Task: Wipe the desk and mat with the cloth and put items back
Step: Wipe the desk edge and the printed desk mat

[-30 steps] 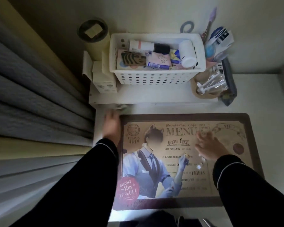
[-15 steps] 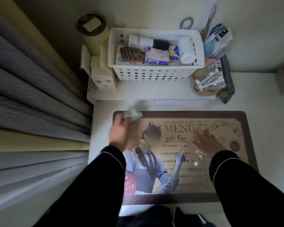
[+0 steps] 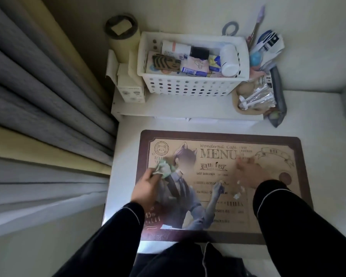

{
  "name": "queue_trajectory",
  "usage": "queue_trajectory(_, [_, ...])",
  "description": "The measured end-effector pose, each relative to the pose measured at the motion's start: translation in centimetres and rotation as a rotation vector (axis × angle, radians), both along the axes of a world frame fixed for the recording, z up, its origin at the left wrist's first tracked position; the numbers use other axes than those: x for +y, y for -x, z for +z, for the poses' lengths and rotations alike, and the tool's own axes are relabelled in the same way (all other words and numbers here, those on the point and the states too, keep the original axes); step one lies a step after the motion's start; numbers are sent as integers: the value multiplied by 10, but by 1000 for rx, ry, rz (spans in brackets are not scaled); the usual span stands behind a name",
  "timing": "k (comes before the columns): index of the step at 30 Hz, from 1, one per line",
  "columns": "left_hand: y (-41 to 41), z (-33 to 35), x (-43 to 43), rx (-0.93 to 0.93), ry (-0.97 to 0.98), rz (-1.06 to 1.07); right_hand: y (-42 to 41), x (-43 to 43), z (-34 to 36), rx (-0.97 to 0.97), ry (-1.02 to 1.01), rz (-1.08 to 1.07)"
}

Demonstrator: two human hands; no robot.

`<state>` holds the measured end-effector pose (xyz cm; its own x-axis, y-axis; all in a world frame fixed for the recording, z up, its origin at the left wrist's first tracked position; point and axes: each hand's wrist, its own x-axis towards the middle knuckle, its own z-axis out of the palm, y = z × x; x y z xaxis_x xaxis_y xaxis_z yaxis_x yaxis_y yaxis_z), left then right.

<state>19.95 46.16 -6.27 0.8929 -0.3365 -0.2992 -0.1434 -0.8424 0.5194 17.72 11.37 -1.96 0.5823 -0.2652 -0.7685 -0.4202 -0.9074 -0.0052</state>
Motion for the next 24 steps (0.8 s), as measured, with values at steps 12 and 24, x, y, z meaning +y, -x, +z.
queue_trajectory(12, [-30,70,-13,278,773,773,-43,149,57,-605,-657,-238])
queue_trajectory(24, [-16,111,-60,430,992,706,-18,165,63,-581,-1059,-445])
